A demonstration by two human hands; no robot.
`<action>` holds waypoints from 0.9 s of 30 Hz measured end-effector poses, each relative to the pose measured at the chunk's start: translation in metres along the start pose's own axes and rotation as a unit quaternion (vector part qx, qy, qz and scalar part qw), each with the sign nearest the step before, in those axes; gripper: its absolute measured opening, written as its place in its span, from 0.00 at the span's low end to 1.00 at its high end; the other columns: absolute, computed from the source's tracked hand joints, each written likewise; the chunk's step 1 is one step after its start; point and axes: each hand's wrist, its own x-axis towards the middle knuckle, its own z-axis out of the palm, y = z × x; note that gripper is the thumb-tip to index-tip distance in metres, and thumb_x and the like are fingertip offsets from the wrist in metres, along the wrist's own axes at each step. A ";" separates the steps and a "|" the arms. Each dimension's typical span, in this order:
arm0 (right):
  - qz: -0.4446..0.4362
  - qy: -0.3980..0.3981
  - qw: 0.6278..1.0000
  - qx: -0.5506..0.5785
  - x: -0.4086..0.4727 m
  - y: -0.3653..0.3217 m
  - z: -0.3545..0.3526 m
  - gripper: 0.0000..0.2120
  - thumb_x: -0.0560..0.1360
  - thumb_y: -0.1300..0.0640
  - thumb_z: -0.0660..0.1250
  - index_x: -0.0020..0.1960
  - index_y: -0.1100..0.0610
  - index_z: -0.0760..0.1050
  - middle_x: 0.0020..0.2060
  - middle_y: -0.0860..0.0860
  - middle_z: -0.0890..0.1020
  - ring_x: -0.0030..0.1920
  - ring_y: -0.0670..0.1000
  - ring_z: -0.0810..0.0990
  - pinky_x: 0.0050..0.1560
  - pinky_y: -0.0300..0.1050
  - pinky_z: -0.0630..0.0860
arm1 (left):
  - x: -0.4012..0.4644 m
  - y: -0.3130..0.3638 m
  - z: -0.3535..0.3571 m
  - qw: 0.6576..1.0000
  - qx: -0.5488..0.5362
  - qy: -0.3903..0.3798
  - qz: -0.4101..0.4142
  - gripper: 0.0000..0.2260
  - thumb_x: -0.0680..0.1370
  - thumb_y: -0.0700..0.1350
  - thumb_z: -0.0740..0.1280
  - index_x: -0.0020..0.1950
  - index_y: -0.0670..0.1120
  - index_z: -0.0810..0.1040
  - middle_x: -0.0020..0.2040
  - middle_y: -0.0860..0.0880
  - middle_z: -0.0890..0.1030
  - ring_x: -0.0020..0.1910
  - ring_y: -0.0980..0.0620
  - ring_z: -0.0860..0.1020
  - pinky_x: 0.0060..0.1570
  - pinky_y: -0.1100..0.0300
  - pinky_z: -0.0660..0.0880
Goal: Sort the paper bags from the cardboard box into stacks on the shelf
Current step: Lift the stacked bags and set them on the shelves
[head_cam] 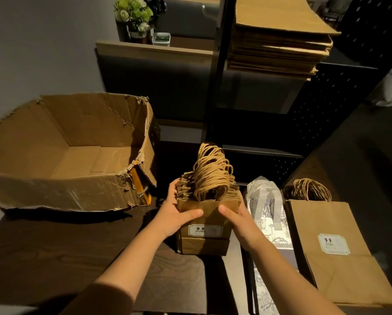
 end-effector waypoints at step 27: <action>-0.006 0.031 0.999 0.027 -0.008 0.015 0.010 0.63 0.48 0.33 0.80 0.74 0.55 0.57 0.61 0.52 0.78 0.59 0.47 0.80 0.54 0.39 0.77 | -0.015 -0.006 0.012 0.984 -0.179 -0.009 0.013 0.48 0.45 0.42 0.86 0.60 0.53 0.69 0.60 0.49 0.74 0.55 0.45 0.77 0.35 0.52 0.81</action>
